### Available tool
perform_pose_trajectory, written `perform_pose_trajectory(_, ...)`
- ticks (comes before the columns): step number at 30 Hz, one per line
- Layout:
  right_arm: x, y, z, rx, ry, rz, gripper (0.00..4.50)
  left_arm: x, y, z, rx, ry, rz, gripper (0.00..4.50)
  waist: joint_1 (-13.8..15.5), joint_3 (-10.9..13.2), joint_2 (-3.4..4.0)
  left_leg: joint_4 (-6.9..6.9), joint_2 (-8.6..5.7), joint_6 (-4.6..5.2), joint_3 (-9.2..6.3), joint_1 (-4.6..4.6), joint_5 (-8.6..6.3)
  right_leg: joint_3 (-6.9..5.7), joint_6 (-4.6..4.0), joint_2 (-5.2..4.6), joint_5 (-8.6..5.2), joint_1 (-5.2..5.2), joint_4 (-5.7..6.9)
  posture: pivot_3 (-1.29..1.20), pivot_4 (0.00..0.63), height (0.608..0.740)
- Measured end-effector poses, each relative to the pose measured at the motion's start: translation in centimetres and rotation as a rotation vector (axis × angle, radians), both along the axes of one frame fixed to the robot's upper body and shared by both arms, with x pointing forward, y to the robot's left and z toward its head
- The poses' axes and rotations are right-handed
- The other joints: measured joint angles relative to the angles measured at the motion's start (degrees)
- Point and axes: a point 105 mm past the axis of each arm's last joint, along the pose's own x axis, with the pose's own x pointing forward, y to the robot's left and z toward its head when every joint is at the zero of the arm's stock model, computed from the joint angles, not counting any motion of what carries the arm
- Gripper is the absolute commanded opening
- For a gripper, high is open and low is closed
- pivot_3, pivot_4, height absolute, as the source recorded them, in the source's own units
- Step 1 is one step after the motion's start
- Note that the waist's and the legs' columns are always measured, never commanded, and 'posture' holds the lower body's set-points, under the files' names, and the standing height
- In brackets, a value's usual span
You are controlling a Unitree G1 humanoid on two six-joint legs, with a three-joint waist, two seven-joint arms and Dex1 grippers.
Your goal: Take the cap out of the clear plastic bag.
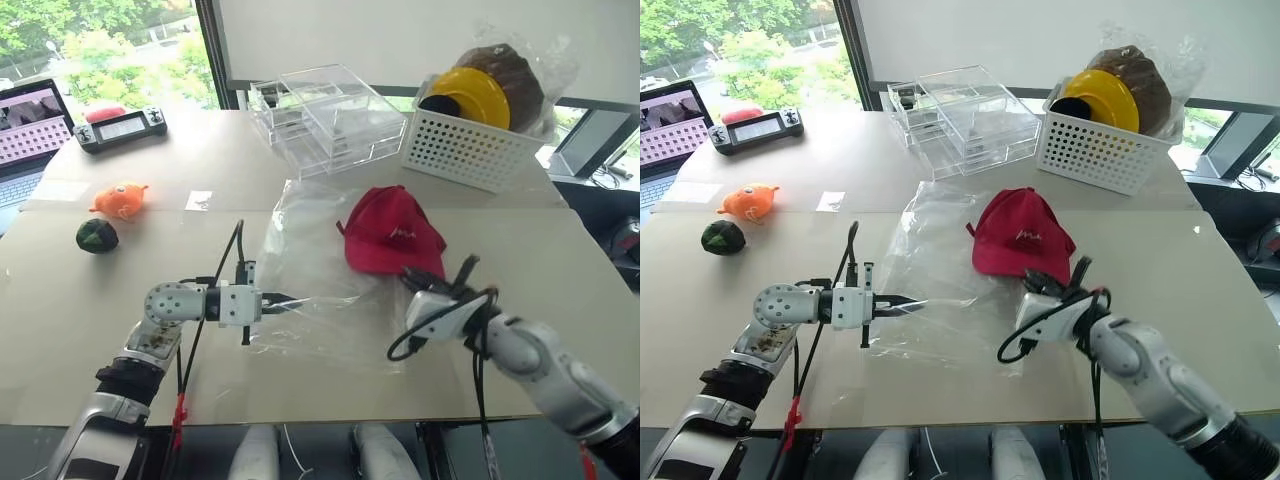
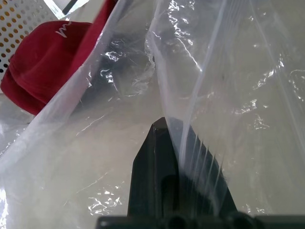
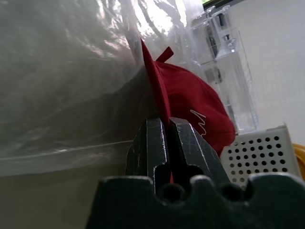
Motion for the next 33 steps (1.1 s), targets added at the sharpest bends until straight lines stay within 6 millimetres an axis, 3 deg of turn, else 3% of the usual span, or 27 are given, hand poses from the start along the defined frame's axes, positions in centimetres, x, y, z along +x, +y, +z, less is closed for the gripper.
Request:
perform_pose_trajectory(4, -0.8, 0.0, -3.1, 0.050, 0.183, -0.017, 2.30, -0.4, 0.7, -0.9, -0.017, 0.052, 0.035, 2.34, -0.31, 0.01, -0.01, 0.01, 0.02, 0.00, 0.01, 0.57, 0.00, -0.01, 0.18, 0.02, -0.10, 0.55, -0.02, 0.00, 0.150, 0.735)
perform_pose_trajectory(10, -0.1, -0.5, -2.4, 0.129, 0.261, -0.036, 4.26, -1.0, 0.8, -0.7, -0.035, 0.104, 0.025, 4.37, -0.24, 0.01, -0.01, -0.01, 0.04, 0.00, 0.00, 0.77, 0.00, -0.02, 0.35, 0.03, -0.20, 0.75, -0.03, 0.00, 0.150, 0.735)
perform_pose_trajectory(14, 0.1, -0.8, -2.1, 0.187, 0.304, -0.041, 4.39, -1.6, 0.9, -0.1, -0.058, 0.201, 0.011, 4.45, -0.32, 0.01, -0.01, -0.05, 0.04, 0.00, -0.02, 0.71, 0.00, -0.02, 0.14, 0.03, -0.08, 0.70, -0.04, 0.00, 0.150, 0.735)
perform_pose_trajectory(17, 0.4, -1.2, -1.4, 0.315, 0.353, -0.065, 4.39, -1.9, 1.4, 0.8, -0.101, 0.376, 0.035, 4.45, -0.32, 0.03, -0.03, -0.02, 0.04, 0.00, -0.04, 0.72, 0.00, -0.04, 0.24, 0.03, -0.14, 0.71, 0.02, 0.00, 0.150, 0.735)
perform_pose_trajectory(21, 0.8, -2.9, 1.0, 0.544, 0.396, -0.109, 4.39, -1.9, 2.8, 3.2, -0.156, 0.650, 0.100, 4.45, -0.31, 0.07, -0.05, -0.01, 0.06, 0.00, -0.10, 0.70, 0.00, -0.10, 0.39, 0.05, -0.23, 0.72, -0.02, 0.00, 0.150, 0.735)
perform_pose_trajectory(23, 0.4, -3.5, 2.9, 0.738, 0.451, -0.087, 4.39, -2.1, 4.0, 5.0, -0.237, 0.820, 0.121, 4.45, -0.38, 0.08, -0.03, -0.09, 0.06, 0.00, -0.10, 0.70, 0.00, -0.10, 0.39, 0.04, -0.25, 0.71, -0.02, 0.00, 0.150, 0.735)
perform_pose_trajectory(27, -0.1, -4.3, 5.5, 0.977, 0.478, -0.041, 4.39, -1.8, 4.8, 6.8, -0.414, 0.960, 0.133, 4.45, -0.35, 0.09, -0.01, -0.14, 0.06, 0.00, -0.10, 0.72, 0.00, -0.10, 0.38, 0.04, -0.25, 0.69, -0.03, 0.00, 0.150, 0.735)
perform_pose_trajectory(29, 0.6, -5.6, 7.3, 1.131, 0.405, -0.061, 4.39, 0.5, 5.7, 7.7, -0.597, 0.925, 0.223, 4.45, -0.26, 0.09, 0.00, -0.04, 0.06, 0.00, -0.11, 0.76, 0.00, -0.10, 0.38, 0.04, -0.24, 0.71, 0.05, 0.00, 0.150, 0.735)
perform_pose_trajectory(31, 1.1, -8.1, 9.2, 1.249, 0.271, -0.143, 4.39, 4.3, 8.1, 8.0, -0.813, 0.794, 0.471, 4.45, -0.09, 0.08, -0.01, 0.01, 0.05, 0.01, -0.14, 0.78, 0.00, -0.11, 0.39, 0.04, -0.22, 0.76, 0.04, 0.00, 0.150, 0.735)
perform_pose_trajectory(33, 1.4, -9.4, 9.5, 1.291, 0.213, -0.211, 4.39, 6.5, 10.1, 7.6, -0.923, 0.694, 0.670, 4.45, 0.03, 0.05, -0.07, -0.02, 0.05, 0.01, -0.14, 0.73, 0.00, -0.11, 0.23, 0.05, -0.12, 0.73, -0.03, 0.00, 0.150, 0.735)
